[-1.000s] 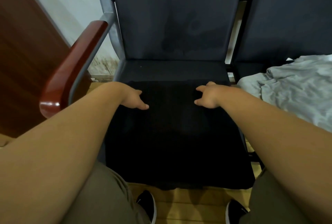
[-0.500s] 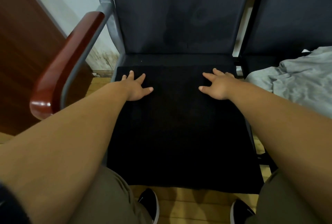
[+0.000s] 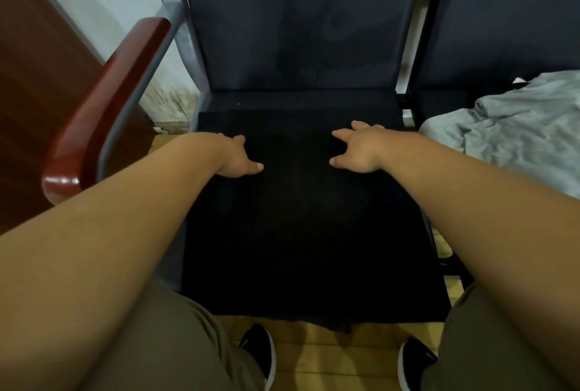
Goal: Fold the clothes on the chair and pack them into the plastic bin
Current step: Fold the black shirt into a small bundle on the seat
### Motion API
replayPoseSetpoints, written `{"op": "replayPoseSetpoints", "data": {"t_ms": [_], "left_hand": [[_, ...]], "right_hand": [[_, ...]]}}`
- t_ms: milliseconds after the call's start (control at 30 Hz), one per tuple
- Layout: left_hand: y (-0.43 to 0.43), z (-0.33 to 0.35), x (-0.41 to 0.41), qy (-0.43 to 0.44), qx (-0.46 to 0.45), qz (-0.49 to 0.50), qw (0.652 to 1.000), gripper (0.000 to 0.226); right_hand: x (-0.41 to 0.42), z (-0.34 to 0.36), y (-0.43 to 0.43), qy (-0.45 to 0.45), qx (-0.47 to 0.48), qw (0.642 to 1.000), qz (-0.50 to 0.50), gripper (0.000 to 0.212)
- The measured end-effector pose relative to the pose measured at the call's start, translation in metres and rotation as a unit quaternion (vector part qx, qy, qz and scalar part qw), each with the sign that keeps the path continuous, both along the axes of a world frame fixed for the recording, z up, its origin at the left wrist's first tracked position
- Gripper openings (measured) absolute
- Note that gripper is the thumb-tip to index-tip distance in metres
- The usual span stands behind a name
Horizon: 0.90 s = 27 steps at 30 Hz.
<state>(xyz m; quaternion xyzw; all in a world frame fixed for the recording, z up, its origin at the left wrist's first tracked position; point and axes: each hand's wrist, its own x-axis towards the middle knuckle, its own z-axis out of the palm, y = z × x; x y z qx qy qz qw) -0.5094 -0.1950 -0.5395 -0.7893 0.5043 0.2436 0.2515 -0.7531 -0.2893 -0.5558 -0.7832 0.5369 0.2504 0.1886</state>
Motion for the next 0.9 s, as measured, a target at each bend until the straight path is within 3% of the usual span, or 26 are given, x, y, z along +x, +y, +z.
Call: {"op": "replayPoseSetpoints", "data": {"t_ms": [267, 900], "left_hand": [[0.005, -0.015, 0.003, 0.007, 0.034, 0.010, 0.999, 0.096], [-0.007, -0.034, 0.030, 0.046, -0.065, 0.008, 0.997, 0.092]], "right_hand": [[0.015, -0.010, 0.012, 0.018, 0.012, 1.000, -0.005, 0.086], [0.006, -0.030, -0.007, -0.069, -0.051, 0.996, -0.038, 0.082]]}}
